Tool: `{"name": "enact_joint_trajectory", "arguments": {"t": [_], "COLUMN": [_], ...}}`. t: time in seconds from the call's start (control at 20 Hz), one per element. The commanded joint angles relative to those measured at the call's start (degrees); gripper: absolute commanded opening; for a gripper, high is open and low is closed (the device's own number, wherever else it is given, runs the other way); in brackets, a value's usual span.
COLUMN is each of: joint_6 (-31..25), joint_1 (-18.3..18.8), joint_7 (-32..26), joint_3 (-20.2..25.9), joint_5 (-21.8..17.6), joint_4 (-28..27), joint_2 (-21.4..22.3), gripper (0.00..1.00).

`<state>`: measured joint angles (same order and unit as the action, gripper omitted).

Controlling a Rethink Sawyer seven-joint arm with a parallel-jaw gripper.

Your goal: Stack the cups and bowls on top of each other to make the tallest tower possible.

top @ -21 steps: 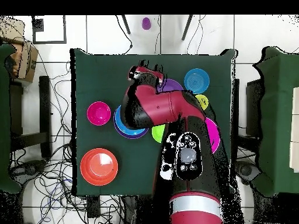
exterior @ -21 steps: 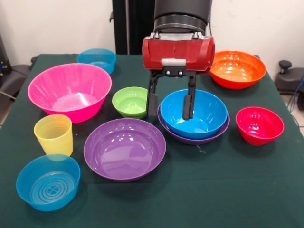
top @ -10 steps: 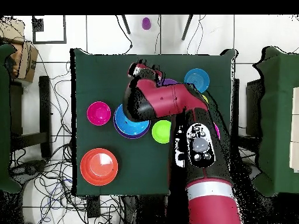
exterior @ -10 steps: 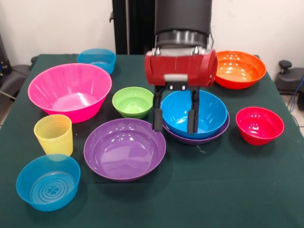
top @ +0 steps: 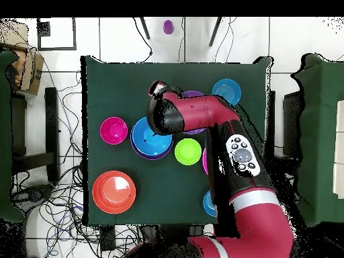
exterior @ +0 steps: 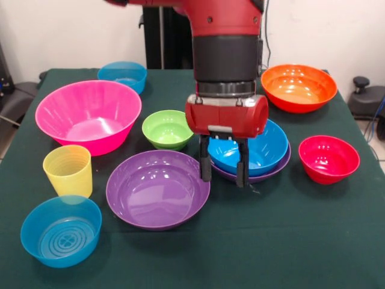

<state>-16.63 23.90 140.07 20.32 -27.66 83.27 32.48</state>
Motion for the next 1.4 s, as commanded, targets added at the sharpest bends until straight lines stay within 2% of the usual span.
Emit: {"name": "enact_joint_trajectory", "arguments": {"t": [0.05, 0.35, 0.7, 0.8, 1.1, 1.2, 1.4], "joint_6": [-5.45, -3.39, -3.62, -4.18, -6.73, -7.92, -7.27], "joint_1": [0.10, -2.59, -5.53, -6.46, -6.74, -7.81, -12.17], "joint_7": [-9.39, -6.54, -4.65, -4.22, -5.29, -4.92, -4.20], "joint_3": [6.55, 2.92, -1.25, -2.91, -4.01, -5.53, -10.85], "joint_5": [-1.79, -3.85, -4.80, -5.01, -3.80, -3.76, -6.85], "joint_4": [3.65, 1.35, -0.11, -0.45, 0.04, 0.07, -3.09], "joint_2": [-2.38, -1.91, -0.88, 0.19, 4.40, 6.43, 8.81], "gripper": [1.00, 1.00, 1.00, 1.00, 1.00, 1.00, 1.00]}}
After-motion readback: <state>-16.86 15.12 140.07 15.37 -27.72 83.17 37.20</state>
